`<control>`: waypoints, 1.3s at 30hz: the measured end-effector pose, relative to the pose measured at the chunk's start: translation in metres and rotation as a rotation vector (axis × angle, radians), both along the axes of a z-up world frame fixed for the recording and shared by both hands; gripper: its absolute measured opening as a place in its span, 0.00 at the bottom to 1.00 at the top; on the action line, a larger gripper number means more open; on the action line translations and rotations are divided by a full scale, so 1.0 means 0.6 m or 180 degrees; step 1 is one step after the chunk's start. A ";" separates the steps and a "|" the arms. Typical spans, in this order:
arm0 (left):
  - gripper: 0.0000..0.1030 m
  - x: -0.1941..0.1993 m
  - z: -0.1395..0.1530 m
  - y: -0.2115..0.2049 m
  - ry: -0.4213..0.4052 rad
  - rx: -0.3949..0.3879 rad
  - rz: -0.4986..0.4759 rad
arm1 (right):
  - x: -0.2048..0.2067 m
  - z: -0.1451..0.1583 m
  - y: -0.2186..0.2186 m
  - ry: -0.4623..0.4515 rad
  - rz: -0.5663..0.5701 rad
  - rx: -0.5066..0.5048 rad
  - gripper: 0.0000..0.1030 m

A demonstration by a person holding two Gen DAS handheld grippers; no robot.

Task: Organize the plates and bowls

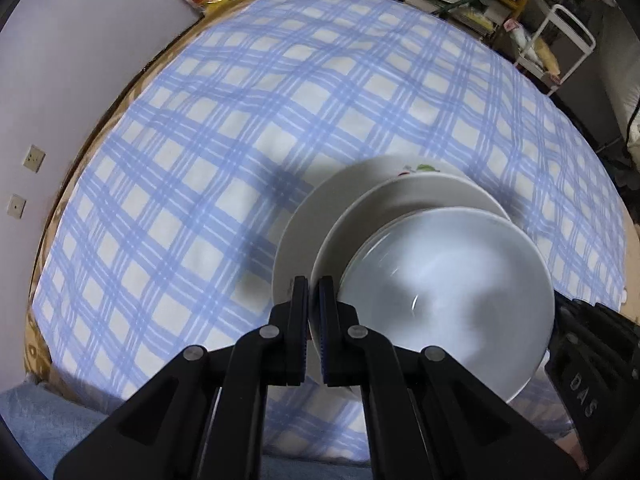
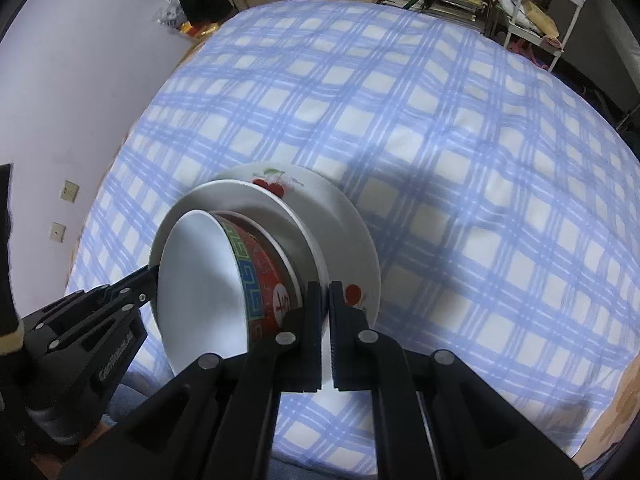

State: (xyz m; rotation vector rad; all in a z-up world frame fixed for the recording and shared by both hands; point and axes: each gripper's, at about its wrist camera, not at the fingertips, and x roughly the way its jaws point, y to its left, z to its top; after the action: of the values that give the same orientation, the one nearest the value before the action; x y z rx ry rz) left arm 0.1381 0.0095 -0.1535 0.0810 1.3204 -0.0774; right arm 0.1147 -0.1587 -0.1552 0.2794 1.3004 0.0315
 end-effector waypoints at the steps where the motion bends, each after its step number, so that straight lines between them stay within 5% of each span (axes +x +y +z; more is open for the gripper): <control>1: 0.02 -0.001 0.001 0.001 -0.0035 -0.0003 0.0004 | 0.001 0.001 0.000 -0.0007 -0.0015 0.0018 0.08; 17: 0.03 0.005 0.002 0.012 -0.0069 -0.0207 0.0044 | 0.013 -0.003 -0.001 -0.0011 0.0106 0.0004 0.07; 26: 0.18 -0.016 0.037 0.002 -0.0393 -0.0123 -0.0005 | 0.002 0.016 -0.011 -0.0158 0.0137 -0.0016 0.09; 29: 0.21 -0.027 0.053 -0.001 -0.0470 -0.0119 -0.0034 | -0.005 0.040 -0.016 -0.0306 0.0170 -0.0109 0.20; 34: 0.34 -0.059 0.085 -0.014 -0.0733 0.0169 -0.0139 | -0.032 0.096 -0.022 -0.0687 0.0230 -0.0231 0.60; 37: 0.39 -0.078 0.109 -0.014 -0.0878 0.0236 -0.0153 | -0.050 0.128 -0.027 -0.0928 0.0265 -0.0295 0.74; 38: 0.42 -0.085 0.120 -0.013 -0.0943 0.0269 -0.0137 | -0.057 0.139 -0.028 -0.1010 0.0276 -0.0321 0.76; 39: 0.57 -0.091 0.130 -0.013 -0.1001 0.0300 -0.0123 | -0.065 0.150 -0.030 -0.1088 0.0276 -0.0346 0.81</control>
State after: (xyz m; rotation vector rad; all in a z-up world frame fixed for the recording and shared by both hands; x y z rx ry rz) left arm 0.0837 0.0019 -0.0758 0.1914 1.0080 -0.0334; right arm 0.0755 -0.1765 -0.0649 0.1176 0.9697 0.0785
